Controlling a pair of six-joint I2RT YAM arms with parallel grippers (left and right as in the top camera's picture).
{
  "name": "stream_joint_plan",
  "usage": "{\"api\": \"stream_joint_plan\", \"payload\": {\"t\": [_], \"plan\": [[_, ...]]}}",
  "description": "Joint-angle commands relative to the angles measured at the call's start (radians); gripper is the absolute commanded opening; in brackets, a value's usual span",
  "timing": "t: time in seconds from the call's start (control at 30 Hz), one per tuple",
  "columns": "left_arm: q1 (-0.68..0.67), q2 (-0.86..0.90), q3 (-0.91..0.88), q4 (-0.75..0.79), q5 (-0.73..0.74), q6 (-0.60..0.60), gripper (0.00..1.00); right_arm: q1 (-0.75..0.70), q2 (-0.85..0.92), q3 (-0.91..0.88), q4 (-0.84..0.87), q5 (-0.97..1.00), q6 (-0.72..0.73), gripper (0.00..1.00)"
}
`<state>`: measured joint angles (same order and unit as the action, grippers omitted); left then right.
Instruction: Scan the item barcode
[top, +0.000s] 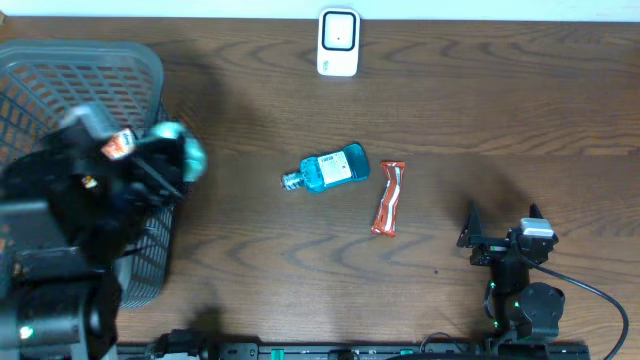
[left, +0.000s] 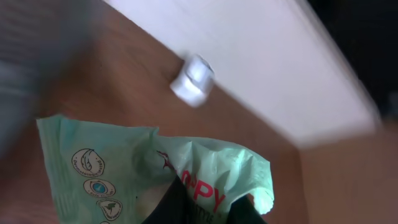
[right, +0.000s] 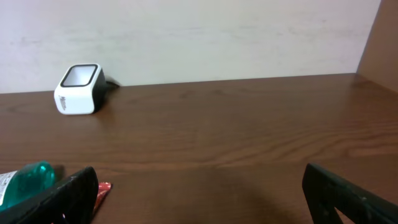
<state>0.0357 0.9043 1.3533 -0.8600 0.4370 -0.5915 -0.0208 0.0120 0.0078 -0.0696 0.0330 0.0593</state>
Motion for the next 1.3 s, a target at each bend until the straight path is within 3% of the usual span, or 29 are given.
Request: {"api": "stream_joint_plan", "payload": {"t": [0.0, 0.23, 0.47, 0.7, 0.9, 1.07, 1.17, 1.2, 1.23, 1.27], "plan": [[-0.193, 0.033, -0.043, 0.001, 0.076, 0.219, 0.07, 0.009, -0.005, -0.002, -0.002, 0.001, -0.005, 0.99], [-0.565, 0.195, -0.143, 0.011, 0.073, 0.431, 0.07, 0.009, -0.005, -0.002, -0.002, 0.001, -0.005, 0.99], [-0.769, 0.482, -0.174, 0.076, -0.062, 0.434, 0.07, 0.009, -0.005, -0.002, -0.002, 0.001, -0.005, 0.99], [-0.84, 0.785, -0.174, 0.208, -0.137, 0.433, 0.07, 0.009, -0.005, -0.002, -0.002, 0.001, -0.005, 0.99], [-0.84, 0.988, -0.174, 0.226, -0.187, 0.366, 0.07, 0.009, -0.005, -0.002, -0.002, 0.001, -0.005, 0.99], [-0.84, 1.051, -0.174, 0.23, -0.196, 0.33, 0.08, 0.009, -0.005, -0.002, -0.002, 0.001, -0.005, 0.99], [-0.84, 1.052, -0.174, 0.231, -0.196, 0.328, 0.32, 0.009, -0.005, -0.002, -0.002, 0.001, -0.005, 0.99], [-0.84, 1.052, -0.174, 0.233, -0.196, 0.328, 0.43, 0.009, -0.005, -0.002, -0.002, 0.001, -0.005, 0.99], [-0.84, 1.052, -0.174, 0.233, -0.197, 0.328, 0.61, 0.009, -0.005, -0.002, -0.002, 0.001, -0.005, 0.99], [-0.84, 1.052, -0.174, 0.233, -0.2, 0.327, 0.67, 0.009, -0.005, -0.002, -0.002, 0.001, -0.005, 0.99]]}}
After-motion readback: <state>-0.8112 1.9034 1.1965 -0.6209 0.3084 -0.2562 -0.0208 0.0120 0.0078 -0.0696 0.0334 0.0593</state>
